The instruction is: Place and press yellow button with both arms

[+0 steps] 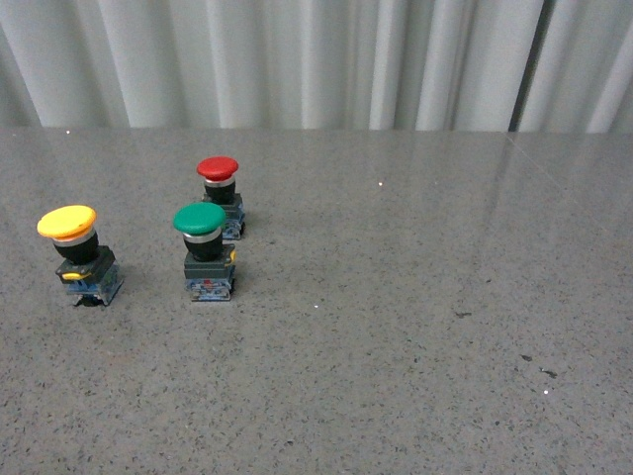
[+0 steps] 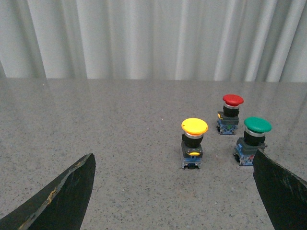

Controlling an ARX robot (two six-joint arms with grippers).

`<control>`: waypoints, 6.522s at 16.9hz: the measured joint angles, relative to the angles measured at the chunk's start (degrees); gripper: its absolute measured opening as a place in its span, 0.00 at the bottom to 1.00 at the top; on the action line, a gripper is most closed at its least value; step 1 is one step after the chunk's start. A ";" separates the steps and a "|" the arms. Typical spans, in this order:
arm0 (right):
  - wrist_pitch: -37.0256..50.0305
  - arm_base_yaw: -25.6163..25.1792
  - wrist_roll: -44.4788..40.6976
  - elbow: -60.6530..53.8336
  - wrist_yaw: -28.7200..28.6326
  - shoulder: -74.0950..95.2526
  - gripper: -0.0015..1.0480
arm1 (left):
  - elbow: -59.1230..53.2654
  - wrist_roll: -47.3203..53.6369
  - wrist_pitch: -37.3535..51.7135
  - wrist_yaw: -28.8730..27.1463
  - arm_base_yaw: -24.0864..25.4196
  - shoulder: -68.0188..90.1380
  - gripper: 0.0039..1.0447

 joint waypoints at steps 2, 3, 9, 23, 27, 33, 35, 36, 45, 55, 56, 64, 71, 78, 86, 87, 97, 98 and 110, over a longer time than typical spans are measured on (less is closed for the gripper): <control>0.02 0.00 0.00 0.00 0.00 0.00 0.94 | 0.00 0.00 0.00 0.00 0.00 0.00 0.94; 0.02 0.00 0.00 0.00 0.00 0.00 0.94 | 0.00 0.00 0.00 0.00 0.00 0.00 0.94; 0.00 0.00 0.00 0.00 0.00 0.00 0.94 | 0.00 0.00 0.00 0.00 0.00 0.00 0.94; 0.00 0.00 0.00 0.00 0.00 0.00 0.94 | 38.82 1.73 20.94 5.01 -3.15 86.05 0.94; 0.00 0.00 0.00 0.00 0.00 0.00 0.94 | 37.99 1.51 23.78 2.73 -6.51 91.78 0.94; 0.00 0.00 0.00 0.00 0.00 0.00 0.94 | 37.94 3.08 24.33 -1.51 -6.64 92.02 0.53; 0.00 0.00 0.00 0.00 0.00 0.00 0.94 | 37.94 3.43 23.76 -1.97 -6.80 91.62 0.36; 0.00 0.00 0.00 0.00 0.00 0.00 0.94 | 37.94 3.45 23.02 -2.12 -7.06 90.97 0.33; 0.00 0.00 0.00 0.00 0.00 0.00 0.94 | 50.40 -0.15 17.92 -7.67 -26.08 76.13 0.32; 0.02 0.00 0.00 0.00 0.00 0.00 0.94 | 62.16 -17.44 17.11 -12.85 -32.37 107.16 0.32; 0.00 0.00 0.00 0.00 0.00 0.00 0.94 | 65.02 -17.44 16.22 -12.04 -32.35 109.37 0.32; 0.00 0.00 0.00 0.00 0.00 0.00 0.94 | 66.62 -17.07 12.57 -10.47 -35.30 110.81 0.31; 0.00 0.00 0.00 0.00 0.00 0.00 0.94 | 66.53 -17.22 12.22 -11.54 -35.78 110.81 0.60; 0.00 0.00 0.00 0.00 0.00 0.00 0.94 | 64.39 -10.69 21.20 -15.10 -31.56 99.01 0.94; -0.02 0.00 0.00 0.00 0.00 0.00 0.94 | 18.18 0.98 21.90 -12.39 -11.10 40.46 0.54; 0.00 0.00 0.00 0.00 0.00 0.00 0.94 | 17.79 0.96 22.01 -12.13 -10.95 40.00 0.52; 0.02 0.00 0.00 0.00 0.00 0.00 0.94 | 9.03 0.15 22.58 -6.67 -6.25 31.98 0.01; 0.00 0.00 0.00 0.00 0.00 0.00 0.94 | 6.69 0.20 21.51 -1.07 -1.16 28.35 0.01; 0.00 0.00 0.00 0.00 0.00 0.00 0.94 | 1.14 0.11 14.78 0.02 -0.04 15.50 0.01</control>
